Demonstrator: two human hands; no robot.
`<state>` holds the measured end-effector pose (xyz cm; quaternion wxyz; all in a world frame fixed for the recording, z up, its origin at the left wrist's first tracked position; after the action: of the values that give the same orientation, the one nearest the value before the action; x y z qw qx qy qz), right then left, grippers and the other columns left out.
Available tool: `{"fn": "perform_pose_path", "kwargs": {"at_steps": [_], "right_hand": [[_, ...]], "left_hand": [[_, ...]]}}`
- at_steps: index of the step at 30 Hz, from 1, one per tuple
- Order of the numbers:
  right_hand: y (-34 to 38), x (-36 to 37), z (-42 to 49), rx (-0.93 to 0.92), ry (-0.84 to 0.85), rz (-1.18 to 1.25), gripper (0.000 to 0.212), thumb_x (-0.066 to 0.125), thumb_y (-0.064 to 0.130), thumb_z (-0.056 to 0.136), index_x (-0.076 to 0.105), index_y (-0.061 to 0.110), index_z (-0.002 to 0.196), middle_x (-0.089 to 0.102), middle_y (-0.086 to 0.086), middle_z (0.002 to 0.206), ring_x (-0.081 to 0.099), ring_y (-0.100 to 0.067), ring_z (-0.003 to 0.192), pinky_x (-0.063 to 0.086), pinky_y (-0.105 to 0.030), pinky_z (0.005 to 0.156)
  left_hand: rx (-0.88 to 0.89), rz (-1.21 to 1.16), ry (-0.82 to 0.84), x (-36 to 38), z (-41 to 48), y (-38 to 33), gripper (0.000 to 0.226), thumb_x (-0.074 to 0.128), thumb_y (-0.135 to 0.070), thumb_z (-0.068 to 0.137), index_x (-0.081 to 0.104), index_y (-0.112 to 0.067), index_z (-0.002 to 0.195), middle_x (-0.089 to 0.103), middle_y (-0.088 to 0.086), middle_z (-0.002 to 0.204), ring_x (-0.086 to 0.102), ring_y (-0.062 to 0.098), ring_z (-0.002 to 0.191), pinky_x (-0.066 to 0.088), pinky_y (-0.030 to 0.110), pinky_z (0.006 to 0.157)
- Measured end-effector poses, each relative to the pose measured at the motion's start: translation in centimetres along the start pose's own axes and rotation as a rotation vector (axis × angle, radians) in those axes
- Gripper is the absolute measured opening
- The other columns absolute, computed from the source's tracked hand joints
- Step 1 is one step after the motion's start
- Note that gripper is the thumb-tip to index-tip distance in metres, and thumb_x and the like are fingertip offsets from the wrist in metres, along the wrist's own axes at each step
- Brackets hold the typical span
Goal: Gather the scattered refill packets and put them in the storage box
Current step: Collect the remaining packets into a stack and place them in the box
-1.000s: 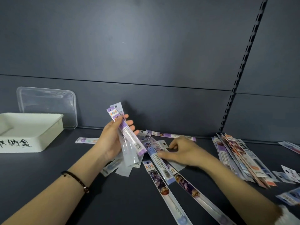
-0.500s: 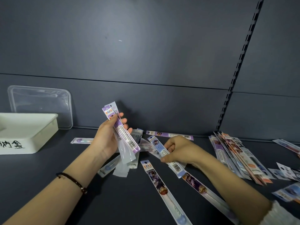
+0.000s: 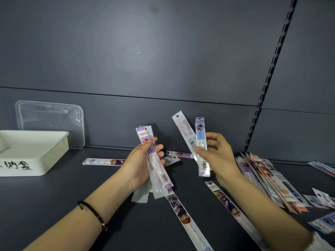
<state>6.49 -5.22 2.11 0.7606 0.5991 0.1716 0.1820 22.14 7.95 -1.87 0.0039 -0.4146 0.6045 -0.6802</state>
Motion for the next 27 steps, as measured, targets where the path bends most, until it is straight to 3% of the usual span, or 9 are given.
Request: {"fn": "perform_pose_path", "kwargs": {"at_steps": [5, 8, 10, 13, 18, 21, 23, 27], "right_hand": [[1.0, 5.1, -3.1, -0.028, 0.278, 0.076, 0.049, 0.075, 0.001, 0.076, 0.059, 0.026, 0.115, 0.067, -0.007, 0.103, 0.072, -0.02, 0.087, 0.06, -0.032, 0.072], [1.7, 6.8, -4.3, -0.13, 0.353, -0.036, 0.053, 0.076, 0.002, 0.076, 0.062, 0.028, 0.12, 0.063, -0.01, 0.101, 0.068, -0.009, 0.072, 0.058, -0.024, 0.068], [1.8, 7.5, -4.7, -0.208, 0.354, -0.164, 0.059, 0.077, 0.006, 0.076, 0.058, 0.031, 0.126, 0.063, -0.005, 0.101, 0.063, -0.002, 0.066, 0.056, -0.021, 0.068], [1.8, 8.1, -5.1, -0.288, 0.323, -0.297, 0.073, 0.08, 0.014, 0.074, 0.044, 0.035, 0.134, 0.066, 0.007, 0.093, 0.066, -0.003, 0.074, 0.057, -0.022, 0.073], [3.1, 8.3, -5.6, -0.43, 0.286, -0.383, 0.046, 0.08, 0.022, 0.074, 0.06, 0.024, 0.115, 0.063, 0.015, 0.083, 0.06, 0.002, 0.07, 0.047, -0.01, 0.061], [3.6, 7.8, -5.8, -0.495, 0.269, -0.399, 0.035, 0.074, 0.027, 0.08, 0.065, 0.025, 0.114, 0.057, 0.008, 0.085, 0.054, -0.008, 0.064, 0.048, -0.014, 0.055], [3.7, 7.1, -5.3, -0.518, 0.23, -0.406, 0.028, 0.071, 0.024, 0.084, 0.066, 0.023, 0.111, 0.055, 0.01, 0.088, 0.055, -0.01, 0.067, 0.046, -0.013, 0.059], [2.1, 5.6, -3.1, -0.423, 0.223, -0.454, 0.017, 0.067, 0.017, 0.086, 0.069, 0.021, 0.103, 0.061, 0.004, 0.095, 0.056, -0.009, 0.065, 0.044, -0.01, 0.062]], "left_hand": [[-0.048, 0.032, 0.131, 2.3, -0.6, 1.1, 0.048, 0.033, -0.042, 0.101, 0.058, -0.011, 0.126, 0.073, 0.012, 0.105, 0.072, 0.024, 0.093, 0.054, 0.036, 0.081], [-0.068, 0.032, 0.194, 2.8, -1.0, 1.3, 0.059, 0.029, -0.055, 0.097, 0.058, -0.014, 0.127, 0.069, 0.018, 0.117, 0.066, 0.031, 0.108, 0.052, 0.043, 0.09], [-0.039, 0.071, 0.169, 2.5, -0.9, 1.1, 0.053, 0.037, -0.054, 0.094, 0.059, -0.016, 0.125, 0.071, 0.016, 0.114, 0.07, 0.029, 0.101, 0.057, 0.041, 0.081], [0.018, 0.091, 0.103, 2.1, -0.9, 0.8, 0.048, 0.055, -0.046, 0.087, 0.061, -0.015, 0.122, 0.072, 0.012, 0.111, 0.072, 0.025, 0.093, 0.06, 0.036, 0.072], [0.065, 0.03, 0.059, 1.9, -1.0, 0.4, 0.033, 0.062, -0.035, 0.083, 0.065, -0.017, 0.11, 0.075, 0.001, 0.084, 0.073, 0.016, 0.074, 0.058, 0.031, 0.062], [0.092, -0.027, -0.002, 0.3, -0.4, -0.9, 0.019, 0.056, -0.024, 0.093, 0.067, -0.014, 0.105, 0.073, 0.001, 0.084, 0.07, 0.015, 0.075, 0.057, 0.033, 0.071], [0.105, -0.063, -0.012, -1.0, 0.0, -2.8, 0.018, 0.051, -0.021, 0.096, 0.066, -0.012, 0.1, 0.069, 0.002, 0.076, 0.068, 0.014, 0.069, 0.058, 0.035, 0.073], [0.073, 0.025, 0.089, -3.4, -0.1, -5.6, 0.019, 0.05, -0.022, 0.095, 0.064, -0.01, 0.103, 0.058, 0.0, 0.066, 0.06, 0.011, 0.053, 0.06, 0.033, 0.06]]}}
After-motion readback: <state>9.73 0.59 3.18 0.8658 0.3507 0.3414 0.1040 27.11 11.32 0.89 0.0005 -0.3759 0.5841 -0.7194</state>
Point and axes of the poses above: each hand's wrist, its own z-axis towards the middle knuckle, its own x-axis out of the palm, y = z × x, the point moved 10 cm from there along z, towards the middle knuckle
